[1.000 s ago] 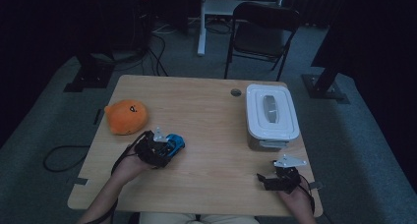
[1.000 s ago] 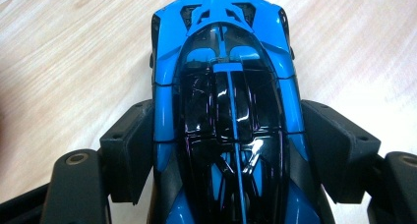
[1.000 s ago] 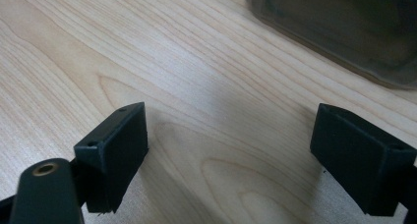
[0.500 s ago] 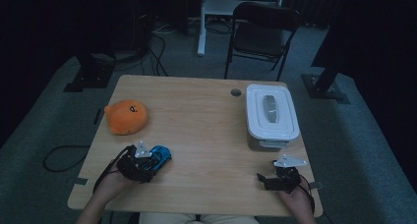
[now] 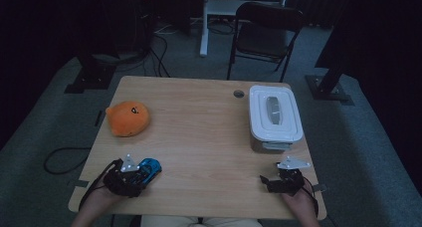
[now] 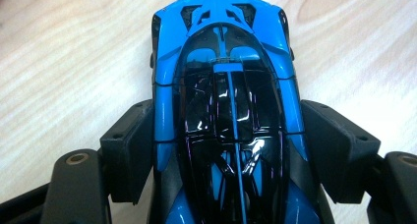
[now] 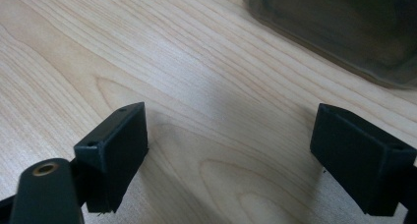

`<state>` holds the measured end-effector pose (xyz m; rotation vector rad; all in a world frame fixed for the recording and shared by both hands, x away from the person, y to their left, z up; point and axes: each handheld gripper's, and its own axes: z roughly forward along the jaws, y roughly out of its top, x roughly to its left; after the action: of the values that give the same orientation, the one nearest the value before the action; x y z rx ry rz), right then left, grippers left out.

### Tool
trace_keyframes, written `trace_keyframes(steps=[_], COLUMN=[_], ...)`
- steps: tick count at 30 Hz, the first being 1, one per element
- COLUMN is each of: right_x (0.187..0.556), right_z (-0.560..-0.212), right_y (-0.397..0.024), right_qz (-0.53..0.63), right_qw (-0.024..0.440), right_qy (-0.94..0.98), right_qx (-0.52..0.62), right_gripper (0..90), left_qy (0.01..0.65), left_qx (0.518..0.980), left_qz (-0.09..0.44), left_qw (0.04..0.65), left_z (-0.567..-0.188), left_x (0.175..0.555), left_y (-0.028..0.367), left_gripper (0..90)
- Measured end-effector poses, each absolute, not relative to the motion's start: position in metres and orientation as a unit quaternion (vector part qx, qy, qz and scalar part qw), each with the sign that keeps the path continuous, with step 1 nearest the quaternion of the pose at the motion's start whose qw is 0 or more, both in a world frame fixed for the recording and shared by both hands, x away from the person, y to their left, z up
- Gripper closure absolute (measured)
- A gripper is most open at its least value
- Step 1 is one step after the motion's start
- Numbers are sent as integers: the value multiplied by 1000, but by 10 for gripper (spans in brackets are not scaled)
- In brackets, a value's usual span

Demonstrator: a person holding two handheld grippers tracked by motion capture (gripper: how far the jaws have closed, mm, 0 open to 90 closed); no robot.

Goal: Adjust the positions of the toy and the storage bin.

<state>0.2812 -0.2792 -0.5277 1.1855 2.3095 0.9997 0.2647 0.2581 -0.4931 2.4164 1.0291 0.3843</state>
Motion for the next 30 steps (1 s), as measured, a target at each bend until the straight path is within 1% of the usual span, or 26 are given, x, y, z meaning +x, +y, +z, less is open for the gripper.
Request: trace_keyframes(steps=[3,9,19,22,23,25,27,30], right_x=[281,281,281,282,281,281,281,281], right_z=[-528,-528,-528,-528,-528,-528,-528,-528], right_y=[-279,-279,-279,-279,-279,-279,-279,-279], right_qz=[354,354,354,354,353,354,354,354], right_qw=[179,179,179,179,179,179,180,179], right_qy=[816,815,815,815,815,815,815,815], right_qx=[420,422,422,422,422,422,422,422], right_gripper=[139,139,138,138,139,139,139,138], left_qy=[380,379,385,387,395,394,399,411], left_qx=[880,874,878,876,869,868,864,856], left_qz=[126,119,119,115,112,117,118,121], left_qw=[254,279,259,263,277,279,284,289], left_z=[-497,-503,-498,-497,-491,-487,-483,-480], left_x=[265,263,264,264,264,263,265,268], left_y=[265,271,269,270,272,273,275,279], left_gripper=[271,267,260,260,260,260,217,205])
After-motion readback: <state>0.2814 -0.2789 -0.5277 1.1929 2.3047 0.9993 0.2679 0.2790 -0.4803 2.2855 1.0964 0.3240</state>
